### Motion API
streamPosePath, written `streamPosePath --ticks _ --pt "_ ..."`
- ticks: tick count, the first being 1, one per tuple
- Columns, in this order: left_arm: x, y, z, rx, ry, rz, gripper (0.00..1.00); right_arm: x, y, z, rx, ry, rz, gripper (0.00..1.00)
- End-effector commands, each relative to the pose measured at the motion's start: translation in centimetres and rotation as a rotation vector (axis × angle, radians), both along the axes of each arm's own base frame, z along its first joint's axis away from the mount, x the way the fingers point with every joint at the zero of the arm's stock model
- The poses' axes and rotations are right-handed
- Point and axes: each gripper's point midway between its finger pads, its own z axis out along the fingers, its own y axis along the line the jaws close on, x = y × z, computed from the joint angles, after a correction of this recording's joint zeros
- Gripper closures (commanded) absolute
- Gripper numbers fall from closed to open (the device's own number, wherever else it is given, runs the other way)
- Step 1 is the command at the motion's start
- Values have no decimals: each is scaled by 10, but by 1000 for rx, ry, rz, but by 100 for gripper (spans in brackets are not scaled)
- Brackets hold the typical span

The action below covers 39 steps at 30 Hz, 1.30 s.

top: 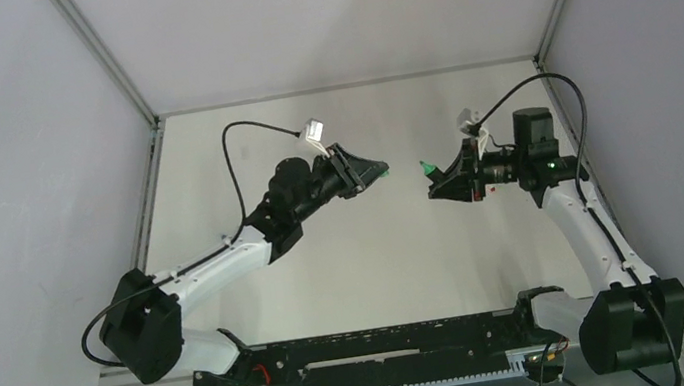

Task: Insert the pens into the pen caps
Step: Insert the pen cap onto the pen.

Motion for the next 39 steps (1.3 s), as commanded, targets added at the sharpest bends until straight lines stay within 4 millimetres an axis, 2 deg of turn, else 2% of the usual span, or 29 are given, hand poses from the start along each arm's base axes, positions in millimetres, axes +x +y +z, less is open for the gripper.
streamPosePath --ticks 1,4,9,23,39 --pt "10 -6 30 -128 71 94 100 8 13 -3 -41 -14 -51 100" --pt "18 -5 25 -88 119 195 100 13 17 -9 -61 4 -79 100" --pt "21 2 29 -73 128 313 100 20 22 -20 -77 52 -108 100" --pt "24 9 33 -59 155 468 100 18 42 -42 -96 143 -73 100" --pt "23 -13 37 -63 159 428 100 17 54 -50 -104 192 -67 100"
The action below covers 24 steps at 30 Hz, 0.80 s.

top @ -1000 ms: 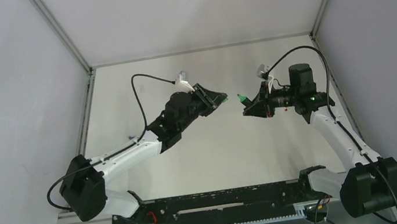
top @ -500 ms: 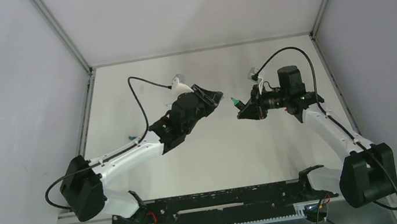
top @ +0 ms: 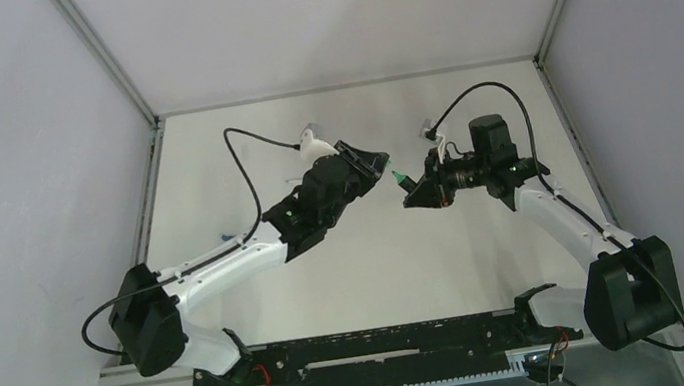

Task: Insert the pens into the pen caps
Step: Insert the pen cap onto the pen.

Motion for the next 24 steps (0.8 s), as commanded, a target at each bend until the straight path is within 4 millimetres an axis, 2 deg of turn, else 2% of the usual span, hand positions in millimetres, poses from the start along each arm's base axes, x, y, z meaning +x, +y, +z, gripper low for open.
streamPosePath --ticks 1,24 --pt "3 -12 32 -61 -38 -7 100 5 4 3 5 -13 -13 100" --pt "-9 -33 25 -69 -10 -67 100 14 1 3 -13 -22 -65 100"
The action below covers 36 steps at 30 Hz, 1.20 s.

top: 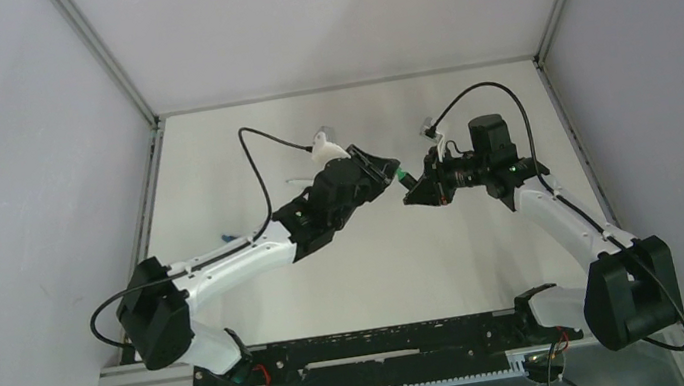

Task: Insert the pens into the pen caps
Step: Insert the pen cap onto the pen.

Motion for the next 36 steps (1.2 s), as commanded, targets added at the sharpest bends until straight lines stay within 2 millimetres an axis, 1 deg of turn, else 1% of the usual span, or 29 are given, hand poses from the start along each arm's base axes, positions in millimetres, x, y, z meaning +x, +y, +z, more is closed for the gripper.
streamPosePath --ticks 1,10,15,19,22,25,28,30,32,34,36 --pt "0 -13 36 -81 -31 -14 100 5 3 5 11 -24 -10 100" --pt "-8 -25 31 -65 -13 -20 100 13 0 7 2 -33 -67 100" --pt "-14 -36 25 -52 3 -46 100 12 -1 11 14 -54 -76 100" --pt "-23 -49 31 -35 -25 -82 100 12 -1 15 27 -62 -74 100" --pt "-33 -58 33 -20 -38 -106 100 14 -5 22 46 -92 -75 100" --pt "-42 -63 36 -1 -64 -127 100 11 -11 37 88 -151 -62 100" --pt "-50 -67 46 31 -123 -162 97 4 -15 50 122 -222 -14 100" --pt "-54 -67 54 54 -164 -177 94 -2 -16 55 133 -258 22 100" --pt "-58 -68 62 64 -199 -198 89 -6 -15 58 140 -280 48 100" --pt "-61 -68 67 66 -219 -210 78 -9 -15 60 142 -294 66 100" --pt "-64 -68 70 65 -224 -220 72 -11 -15 61 147 -300 79 100"
